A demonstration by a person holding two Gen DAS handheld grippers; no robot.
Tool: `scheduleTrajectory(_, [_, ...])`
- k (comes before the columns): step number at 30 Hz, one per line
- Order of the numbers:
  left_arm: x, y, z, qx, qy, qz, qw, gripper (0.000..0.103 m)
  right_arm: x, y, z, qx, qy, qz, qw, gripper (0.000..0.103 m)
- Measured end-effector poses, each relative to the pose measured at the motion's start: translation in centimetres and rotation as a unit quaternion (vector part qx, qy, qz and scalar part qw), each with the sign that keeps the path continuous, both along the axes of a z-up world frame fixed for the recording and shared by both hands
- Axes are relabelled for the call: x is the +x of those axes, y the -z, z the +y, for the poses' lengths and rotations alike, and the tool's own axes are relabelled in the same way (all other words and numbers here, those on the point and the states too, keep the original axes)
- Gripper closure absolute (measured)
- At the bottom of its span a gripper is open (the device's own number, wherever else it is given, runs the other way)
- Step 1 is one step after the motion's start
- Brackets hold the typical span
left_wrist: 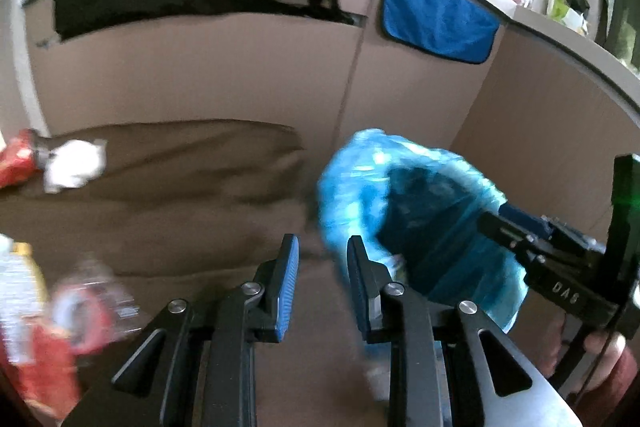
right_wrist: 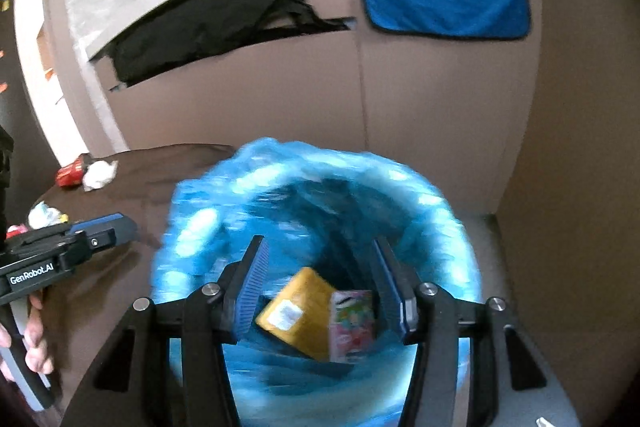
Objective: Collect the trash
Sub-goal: 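Open both tools to drop the card and tissue pack into the bin, then move both tools back over the remaining trash on the table, then lower the right tool onto the red snack wrappers and close on them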
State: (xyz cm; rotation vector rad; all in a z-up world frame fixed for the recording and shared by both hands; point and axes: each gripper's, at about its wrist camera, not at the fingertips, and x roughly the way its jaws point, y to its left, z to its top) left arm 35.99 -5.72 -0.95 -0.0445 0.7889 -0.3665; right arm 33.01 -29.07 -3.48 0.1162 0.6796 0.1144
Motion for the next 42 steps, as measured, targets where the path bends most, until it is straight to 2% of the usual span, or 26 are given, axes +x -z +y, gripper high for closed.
scheduleTrajectory(6, [-3.7, -1.7, 8.2, 0.057, -0.058, -0.028, 0.9963, 0.077, -0.9, -1.3, 7.4, -0.011, -0.08, -0.007, 0.997, 0.052])
scheduleTrajectory(9, [-5.8, -2.5, 12.8, 0.069, -0.094, -0.044, 0.9922, 0.077, -1.1, -1.4, 11.9, -0.006, -0.128, 0.002, 0.992, 0.052])
scheduleTrajectory(13, [-8.2, -3.5, 18.8, 0.066, -0.138, -0.058, 0.9865, 0.076, -1.1, -0.8, 18.1, 0.029, -0.199, 0.036, 0.979, 0.051])
scheduleTrajectory(17, [-10.3, -4.1, 23.9, 0.057, -0.179, -0.063, 0.9802, 0.076, -1.4, 0.0, 24.2, 0.029, -0.246, 0.052, 0.967, 0.051])
scheduleTrajectory(24, [-13.2, -3.7, 28.4, 0.037, -0.218, -0.07, 0.9728, 0.075, -1.5, 1.8, 32.1, 0.02, -0.292, 0.104, 0.951, 0.052])
scheduleTrajectory(27, [-13.6, -3.1, 29.6, 0.021, -0.225, -0.061, 0.9722, 0.075, -1.3, 2.6, 33.3, 0.006, -0.286, 0.116, 0.951, 0.051])
scheduleTrajectory(31, [-13.8, -2.4, 30.4, 0.015, -0.233, -0.057, 0.9708, 0.075, -1.0, 2.6, 34.4, -0.021, -0.278, 0.104, 0.955, 0.052])
scheduleTrajectory(34, [-13.8, -2.1, 30.3, 0.005, -0.228, -0.054, 0.9722, 0.075, -0.9, 2.6, 34.7, -0.045, -0.275, 0.096, 0.956, 0.069])
scheduleTrajectory(35, [-13.9, -2.1, 30.3, 0.003, -0.225, -0.052, 0.973, 0.074, -0.9, 2.6, 34.6, -0.053, -0.275, 0.093, 0.955, 0.08])
scheduleTrajectory(39, [-13.7, -2.1, 29.6, 0.007, -0.216, -0.052, 0.9751, 0.07, -1.0, 2.4, 33.8, -0.048, -0.284, 0.094, 0.953, 0.089])
scheduleTrajectory(42, [-14.0, -2.5, 28.8, -0.002, -0.2, -0.058, 0.9781, 0.07, -1.2, 2.0, 32.7, -0.043, -0.281, 0.088, 0.955, 0.09])
